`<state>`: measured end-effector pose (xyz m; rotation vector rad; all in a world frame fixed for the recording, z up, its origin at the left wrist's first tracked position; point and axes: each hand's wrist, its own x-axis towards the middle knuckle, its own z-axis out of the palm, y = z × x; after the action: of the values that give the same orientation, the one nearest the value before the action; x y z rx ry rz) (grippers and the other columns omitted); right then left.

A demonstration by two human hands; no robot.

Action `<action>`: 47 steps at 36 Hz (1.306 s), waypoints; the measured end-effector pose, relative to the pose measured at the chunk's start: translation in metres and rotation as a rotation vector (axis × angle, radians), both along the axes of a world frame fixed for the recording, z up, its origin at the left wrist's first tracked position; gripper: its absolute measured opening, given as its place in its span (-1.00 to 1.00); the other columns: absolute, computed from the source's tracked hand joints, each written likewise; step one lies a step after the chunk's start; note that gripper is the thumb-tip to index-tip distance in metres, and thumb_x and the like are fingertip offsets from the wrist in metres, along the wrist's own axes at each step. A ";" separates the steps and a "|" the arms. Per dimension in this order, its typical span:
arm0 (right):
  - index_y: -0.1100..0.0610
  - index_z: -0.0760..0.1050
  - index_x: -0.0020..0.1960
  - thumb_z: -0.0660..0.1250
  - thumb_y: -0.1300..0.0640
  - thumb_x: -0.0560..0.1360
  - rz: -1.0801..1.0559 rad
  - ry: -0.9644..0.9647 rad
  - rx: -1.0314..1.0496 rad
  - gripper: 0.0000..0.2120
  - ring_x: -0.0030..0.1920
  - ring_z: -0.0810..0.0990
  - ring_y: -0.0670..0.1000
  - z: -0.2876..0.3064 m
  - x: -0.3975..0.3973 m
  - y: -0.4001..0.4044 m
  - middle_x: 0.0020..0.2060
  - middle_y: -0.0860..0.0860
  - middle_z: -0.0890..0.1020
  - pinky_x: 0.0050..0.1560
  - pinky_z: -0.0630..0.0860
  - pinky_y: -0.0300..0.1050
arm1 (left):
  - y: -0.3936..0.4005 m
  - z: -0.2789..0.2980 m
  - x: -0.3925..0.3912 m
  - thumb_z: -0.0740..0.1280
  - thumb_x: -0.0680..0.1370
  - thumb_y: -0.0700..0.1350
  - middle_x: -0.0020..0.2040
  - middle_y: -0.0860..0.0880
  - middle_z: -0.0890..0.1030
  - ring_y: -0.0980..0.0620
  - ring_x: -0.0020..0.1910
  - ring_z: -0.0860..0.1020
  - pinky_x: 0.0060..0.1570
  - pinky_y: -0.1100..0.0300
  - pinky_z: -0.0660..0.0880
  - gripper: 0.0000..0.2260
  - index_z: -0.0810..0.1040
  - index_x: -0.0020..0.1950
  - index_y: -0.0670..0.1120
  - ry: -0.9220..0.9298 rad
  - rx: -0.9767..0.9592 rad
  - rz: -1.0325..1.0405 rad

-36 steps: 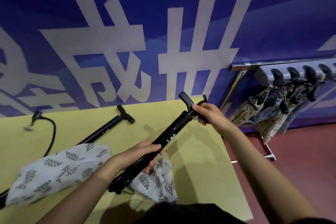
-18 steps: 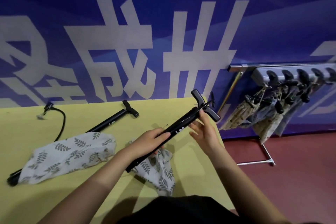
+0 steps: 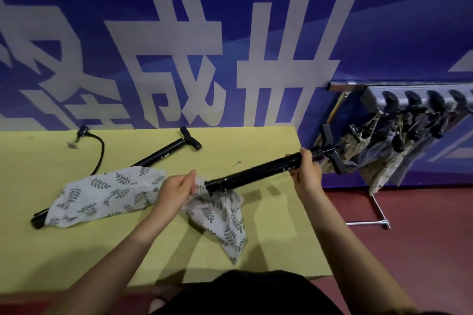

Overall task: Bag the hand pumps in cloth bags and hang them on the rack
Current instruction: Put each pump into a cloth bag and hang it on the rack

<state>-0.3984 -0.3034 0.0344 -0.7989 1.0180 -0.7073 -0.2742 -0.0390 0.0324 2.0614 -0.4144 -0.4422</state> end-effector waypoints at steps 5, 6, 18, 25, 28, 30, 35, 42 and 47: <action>0.15 0.46 -0.11 0.30 0.02 0.51 -0.053 0.052 -0.009 -0.81 -0.39 0.49 -0.03 -0.003 0.002 -0.001 -0.22 0.07 0.55 -0.49 0.38 -0.23 | 0.012 -0.016 -0.016 0.15 0.63 0.12 -0.50 -0.01 0.49 0.12 -0.60 0.36 -0.50 0.26 0.27 -0.52 0.56 -0.33 -0.16 0.317 0.037 0.023; 0.16 0.46 -0.10 0.30 0.03 0.51 -0.042 0.048 -0.014 -0.82 -0.41 0.48 -0.04 -0.003 0.002 0.002 -0.23 0.06 0.55 -0.51 0.36 -0.24 | 0.012 -0.017 -0.017 0.12 0.63 0.15 -0.45 -0.04 0.52 0.09 -0.57 0.37 -0.51 0.27 0.28 -0.50 0.60 -0.25 -0.18 0.397 0.000 0.053; 0.20 0.36 -0.01 0.18 0.22 0.60 0.188 -0.307 0.040 -0.95 -0.11 0.61 0.10 0.000 0.001 0.035 -0.23 0.16 0.65 0.02 0.48 -0.03 | 0.010 0.005 -0.009 0.16 0.63 0.08 0.02 -0.32 0.65 -0.14 -0.23 0.64 -0.20 0.09 0.57 -0.61 0.47 0.25 -0.20 0.823 -0.165 -0.058; 0.25 0.31 0.10 0.11 0.28 0.60 0.259 -0.342 0.008 -0.91 -0.07 0.61 0.10 -0.005 -0.005 0.047 -0.20 0.16 0.67 -0.09 0.54 -0.10 | 0.014 0.002 -0.012 0.20 0.63 0.00 0.07 -0.25 0.64 -0.16 -0.09 0.62 -0.24 0.11 0.54 -0.75 0.56 0.13 -0.13 0.837 -0.247 0.096; 0.24 0.34 0.09 0.12 0.28 0.60 0.318 -0.328 -0.032 -0.91 -0.03 0.61 0.12 -0.005 -0.010 0.056 -0.18 0.13 0.69 -0.10 0.54 -0.08 | 0.011 0.001 -0.014 0.15 0.64 0.05 0.05 -0.18 0.63 -0.10 -0.06 0.59 -0.32 0.14 0.51 -0.70 0.60 0.01 -0.09 0.818 -0.265 0.225; 0.22 0.39 0.06 0.21 0.23 0.57 0.371 -0.328 -0.036 -0.92 0.04 0.61 0.14 -0.006 -0.014 0.066 -0.12 0.14 0.69 -0.06 0.53 -0.06 | 0.007 0.001 -0.016 0.17 0.64 0.00 0.01 -0.15 0.63 -0.06 -0.11 0.58 -0.44 0.21 0.52 -0.75 0.59 0.01 -0.09 0.784 -0.293 0.277; 0.30 0.50 0.19 0.48 -0.06 0.32 0.534 -0.197 -0.083 -0.41 0.19 0.59 0.10 -0.015 -0.014 0.098 0.13 0.17 0.64 0.11 0.53 0.03 | -0.002 -0.008 -0.022 0.26 0.57 -0.03 -0.02 -0.11 0.63 -0.09 -0.05 0.59 -0.20 0.11 0.56 -0.83 0.60 0.03 -0.07 0.754 -0.328 0.243; 0.33 0.53 0.19 0.41 -0.06 0.40 0.562 -0.208 -0.049 -0.46 0.21 0.58 0.13 -0.018 -0.009 0.106 0.16 0.19 0.63 0.21 0.51 0.12 | -0.016 -0.004 -0.026 0.30 0.55 0.02 -0.26 -0.10 0.60 -0.04 -0.31 0.56 -0.29 0.11 0.49 -0.78 0.59 -0.07 -0.13 0.698 -0.225 0.076; 0.39 0.49 0.14 0.32 0.05 0.48 0.642 -0.234 -0.106 -0.57 0.13 0.60 0.23 -0.014 -0.007 0.101 0.07 0.27 0.62 0.06 0.56 0.03 | -0.007 -0.007 -0.014 0.33 0.52 0.11 -0.27 -0.10 0.55 -0.01 -0.37 0.48 -0.39 0.17 0.44 -0.69 0.52 0.03 -0.14 0.837 -0.227 0.043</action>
<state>-0.4059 -0.2025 0.0202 -1.0394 0.4673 -0.2895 -0.2886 -0.0464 0.0250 1.4921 0.0853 -1.1083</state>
